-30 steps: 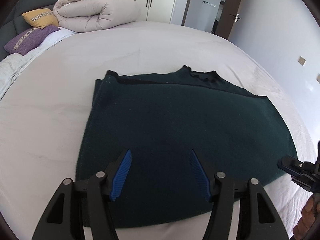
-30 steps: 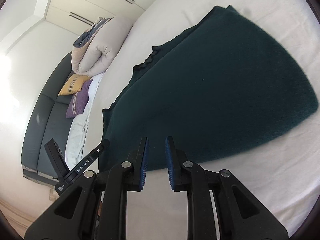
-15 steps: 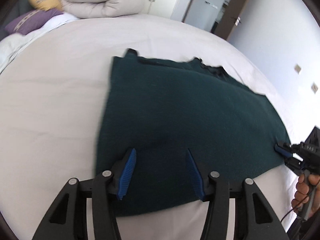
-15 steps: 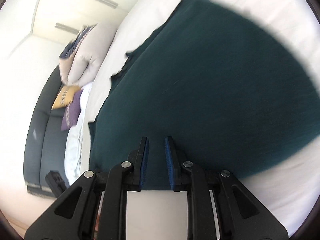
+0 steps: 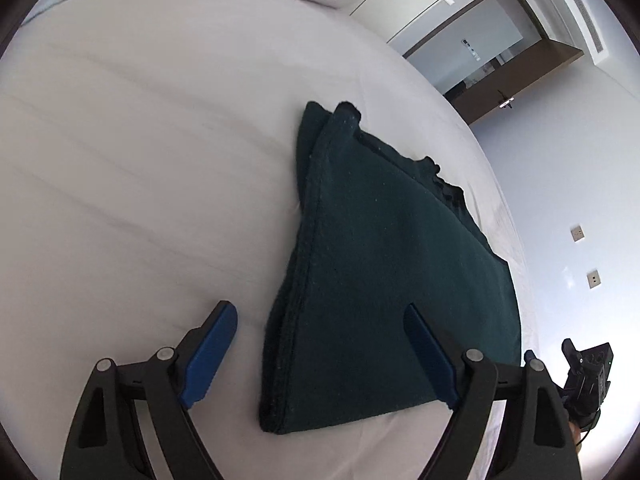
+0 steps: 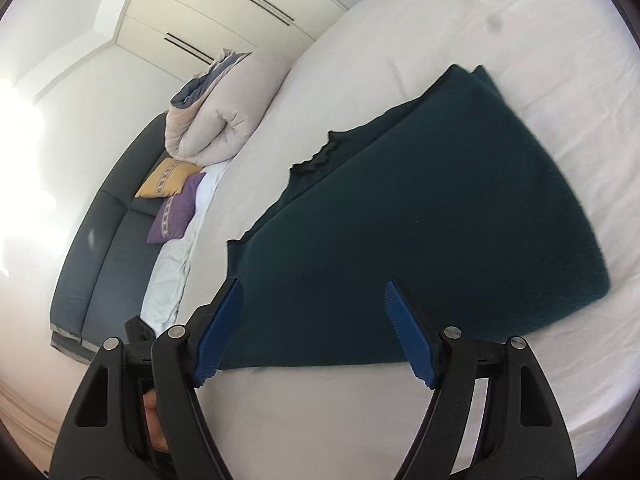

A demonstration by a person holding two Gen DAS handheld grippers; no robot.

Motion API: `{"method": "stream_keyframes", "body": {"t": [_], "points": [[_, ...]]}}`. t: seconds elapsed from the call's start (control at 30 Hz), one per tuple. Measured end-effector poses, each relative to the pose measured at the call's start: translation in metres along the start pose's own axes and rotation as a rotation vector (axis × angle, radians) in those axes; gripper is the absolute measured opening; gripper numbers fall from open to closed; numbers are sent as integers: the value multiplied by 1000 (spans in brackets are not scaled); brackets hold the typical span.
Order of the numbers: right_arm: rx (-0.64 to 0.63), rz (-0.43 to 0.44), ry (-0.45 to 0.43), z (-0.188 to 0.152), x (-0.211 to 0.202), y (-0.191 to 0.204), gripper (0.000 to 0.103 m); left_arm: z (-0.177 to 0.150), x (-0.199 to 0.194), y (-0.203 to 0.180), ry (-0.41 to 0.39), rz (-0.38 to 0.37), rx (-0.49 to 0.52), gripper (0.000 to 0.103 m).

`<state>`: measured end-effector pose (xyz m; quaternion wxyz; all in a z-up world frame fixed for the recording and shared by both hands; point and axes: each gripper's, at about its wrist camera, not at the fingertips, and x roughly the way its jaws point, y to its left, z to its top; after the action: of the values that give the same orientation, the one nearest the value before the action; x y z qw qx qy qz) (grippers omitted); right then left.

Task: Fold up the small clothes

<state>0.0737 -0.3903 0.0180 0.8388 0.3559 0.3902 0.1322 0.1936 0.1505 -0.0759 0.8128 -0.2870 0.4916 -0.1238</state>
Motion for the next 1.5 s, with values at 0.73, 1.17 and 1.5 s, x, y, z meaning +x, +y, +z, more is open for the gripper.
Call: {"method": "stream_keyframes", "body": {"t": [0.73, 1.17, 1.5], "points": [[-89, 141, 264, 18, 135, 83, 74, 10, 27, 37, 267, -232, -258, 15], [-5, 180, 462, 12, 258, 82, 72, 14, -1, 24, 168, -327, -242, 13], [117, 340, 400, 49, 224, 56, 72, 29, -5, -90, 156, -351, -26, 13]]}}
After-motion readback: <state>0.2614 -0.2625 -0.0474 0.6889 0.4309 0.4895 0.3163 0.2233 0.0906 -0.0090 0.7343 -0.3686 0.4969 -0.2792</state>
